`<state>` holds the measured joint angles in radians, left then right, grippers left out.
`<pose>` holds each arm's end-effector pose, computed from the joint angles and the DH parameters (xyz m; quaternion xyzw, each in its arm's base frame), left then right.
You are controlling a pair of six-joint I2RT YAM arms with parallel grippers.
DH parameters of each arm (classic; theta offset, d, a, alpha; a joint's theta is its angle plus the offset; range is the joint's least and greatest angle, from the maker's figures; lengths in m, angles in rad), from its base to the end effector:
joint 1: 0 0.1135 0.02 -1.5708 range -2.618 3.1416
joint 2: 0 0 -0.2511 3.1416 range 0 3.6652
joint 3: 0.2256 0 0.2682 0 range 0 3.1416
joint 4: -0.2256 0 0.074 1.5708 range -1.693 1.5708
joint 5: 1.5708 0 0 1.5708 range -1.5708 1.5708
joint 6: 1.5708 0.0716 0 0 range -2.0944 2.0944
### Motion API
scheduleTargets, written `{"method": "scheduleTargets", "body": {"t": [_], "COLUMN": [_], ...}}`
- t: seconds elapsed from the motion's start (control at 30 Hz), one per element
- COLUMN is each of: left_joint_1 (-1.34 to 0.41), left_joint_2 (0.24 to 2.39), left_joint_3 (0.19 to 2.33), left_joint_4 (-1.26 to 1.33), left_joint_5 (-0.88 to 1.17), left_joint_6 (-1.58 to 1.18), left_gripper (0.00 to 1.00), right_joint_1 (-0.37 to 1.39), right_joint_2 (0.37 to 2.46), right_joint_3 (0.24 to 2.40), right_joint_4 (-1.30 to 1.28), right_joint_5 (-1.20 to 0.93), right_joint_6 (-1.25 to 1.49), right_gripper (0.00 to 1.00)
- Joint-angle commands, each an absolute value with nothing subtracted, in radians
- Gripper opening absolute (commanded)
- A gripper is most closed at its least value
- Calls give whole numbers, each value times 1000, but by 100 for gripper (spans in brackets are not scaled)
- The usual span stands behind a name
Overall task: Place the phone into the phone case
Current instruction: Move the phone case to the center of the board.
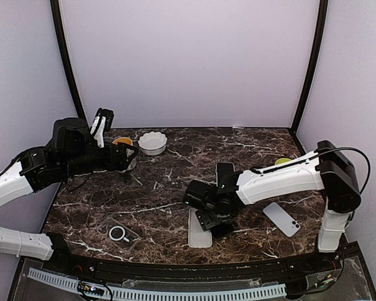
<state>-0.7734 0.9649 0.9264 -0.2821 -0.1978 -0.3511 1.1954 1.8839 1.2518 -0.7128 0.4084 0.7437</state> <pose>0.2083 -0.1837 0.3243 0.1126 0.8011 -0.2427 0.5354 0.1639 0.3384 0.1102 -0.1956 0.9534 -0.0230 0.2286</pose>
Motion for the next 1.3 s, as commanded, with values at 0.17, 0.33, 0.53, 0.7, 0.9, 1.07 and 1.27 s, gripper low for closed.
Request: {"method": "scheduleTargets", "body": {"t": [0.17, 0.33, 0.53, 0.7, 0.9, 1.07, 1.27], "left_joint_1": [-775, -775, -776, -775, -775, -775, -775], "left_joint_2": [961, 961, 956, 961, 962, 959, 957], "left_joint_3": [910, 912, 912, 910, 909, 907, 869], "left_joint_4": [-282, -281, -281, -279, -273, -278, -253], "left_joint_5": [-216, -226, -236, -243, -243, -251, -239], "left_joint_6": [-343, -330, -320, -312, -308, -300, -293], "left_gripper": [86, 86, 86, 87, 87, 87, 87], "right_joint_1": [1197, 1179, 1153, 1151, 1150, 1152, 1161], "right_joint_2": [1939, 1962, 1996, 1990, 2006, 1972, 1816], "right_joint_3": [1246, 1270, 1321, 1377, 1409, 1464, 1386], "right_joint_4": [-855, -875, -892, -820, -795, -826, -649], "right_joint_5": [557, 673, 780, 733, 741, 723, 589], "right_joint_6": [722, 627, 539, 454, 415, 453, 641], "right_gripper": [0, 0, 0, 0, 0, 0, 0]}}
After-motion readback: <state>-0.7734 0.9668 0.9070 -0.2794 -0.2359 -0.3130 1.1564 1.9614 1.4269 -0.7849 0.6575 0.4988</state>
